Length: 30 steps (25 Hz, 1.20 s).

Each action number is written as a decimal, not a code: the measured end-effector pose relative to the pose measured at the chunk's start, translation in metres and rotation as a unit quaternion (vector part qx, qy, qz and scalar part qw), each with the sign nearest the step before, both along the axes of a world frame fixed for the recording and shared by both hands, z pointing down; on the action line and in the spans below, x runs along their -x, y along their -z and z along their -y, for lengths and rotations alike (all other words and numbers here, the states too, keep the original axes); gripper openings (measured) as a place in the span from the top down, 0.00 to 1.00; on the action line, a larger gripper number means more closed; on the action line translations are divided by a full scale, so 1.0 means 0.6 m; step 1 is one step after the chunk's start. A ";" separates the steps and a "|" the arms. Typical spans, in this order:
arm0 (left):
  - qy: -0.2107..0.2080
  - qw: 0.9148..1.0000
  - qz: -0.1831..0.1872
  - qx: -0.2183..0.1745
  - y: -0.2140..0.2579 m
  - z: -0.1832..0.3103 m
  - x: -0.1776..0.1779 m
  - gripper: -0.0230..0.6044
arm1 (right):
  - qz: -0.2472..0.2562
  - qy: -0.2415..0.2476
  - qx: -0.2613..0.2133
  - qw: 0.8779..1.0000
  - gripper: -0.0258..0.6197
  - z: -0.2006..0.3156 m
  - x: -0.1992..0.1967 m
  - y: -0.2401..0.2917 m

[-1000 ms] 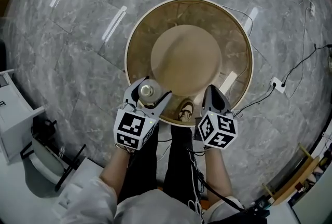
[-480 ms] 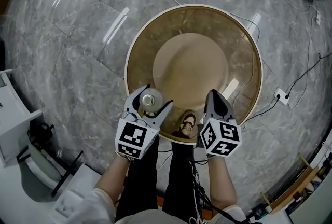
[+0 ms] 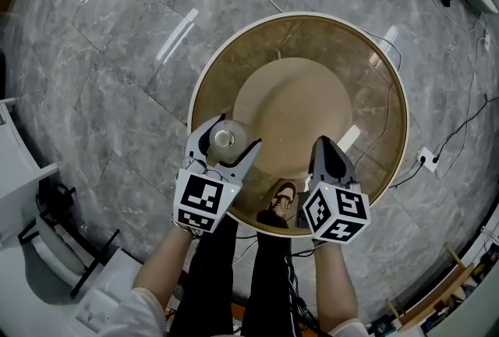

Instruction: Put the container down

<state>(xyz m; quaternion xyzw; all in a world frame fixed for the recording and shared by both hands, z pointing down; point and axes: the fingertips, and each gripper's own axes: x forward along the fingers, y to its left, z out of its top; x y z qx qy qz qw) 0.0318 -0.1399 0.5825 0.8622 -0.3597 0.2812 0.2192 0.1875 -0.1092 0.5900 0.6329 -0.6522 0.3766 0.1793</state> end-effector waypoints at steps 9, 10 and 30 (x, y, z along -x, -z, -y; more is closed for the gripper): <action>0.009 0.999 0.022 -0.027 -0.049 0.055 0.009 0.43 | -0.014 0.020 0.010 1.000 0.92 0.043 0.013 -0.023; 0.009 0.999 0.023 -0.030 -0.052 0.060 0.010 0.43 | -0.014 0.021 0.010 1.000 0.92 0.048 0.013 -0.024; -0.006 0.998 0.052 -0.032 -0.118 0.101 0.006 0.43 | -0.019 0.032 0.036 0.999 0.92 0.075 0.021 -0.062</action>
